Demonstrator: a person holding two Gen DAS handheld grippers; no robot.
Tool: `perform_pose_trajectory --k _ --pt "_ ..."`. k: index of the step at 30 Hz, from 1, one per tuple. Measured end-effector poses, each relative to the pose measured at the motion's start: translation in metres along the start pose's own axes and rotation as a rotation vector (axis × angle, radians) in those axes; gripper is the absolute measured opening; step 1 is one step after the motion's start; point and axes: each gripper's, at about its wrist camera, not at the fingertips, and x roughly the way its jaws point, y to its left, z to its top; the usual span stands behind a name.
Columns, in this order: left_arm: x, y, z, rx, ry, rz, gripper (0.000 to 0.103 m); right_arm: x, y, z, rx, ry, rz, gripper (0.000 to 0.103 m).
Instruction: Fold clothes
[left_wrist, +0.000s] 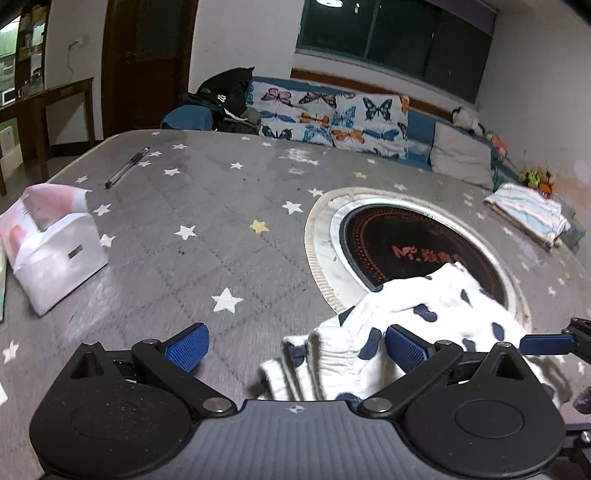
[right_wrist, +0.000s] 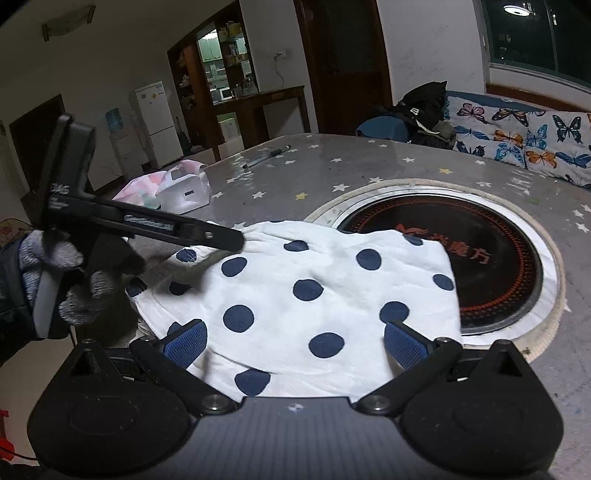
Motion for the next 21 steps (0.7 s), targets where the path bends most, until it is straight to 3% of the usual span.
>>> perform_pose_trajectory --k 11,14,21 --pt "-0.004 -0.012 0.016 0.029 -0.002 -0.005 0.103 0.001 -0.007 -0.004 0.027 0.017 0.016 0.103" --pt "-0.003 -0.034 0.027 0.087 0.002 -0.050 0.103 0.001 -0.006 -0.005 0.032 0.011 0.023 0.103" --pt "0.034 -0.085 0.037 0.262 0.061 -0.077 0.103 0.003 -0.006 -0.006 0.036 0.006 0.046 0.103"
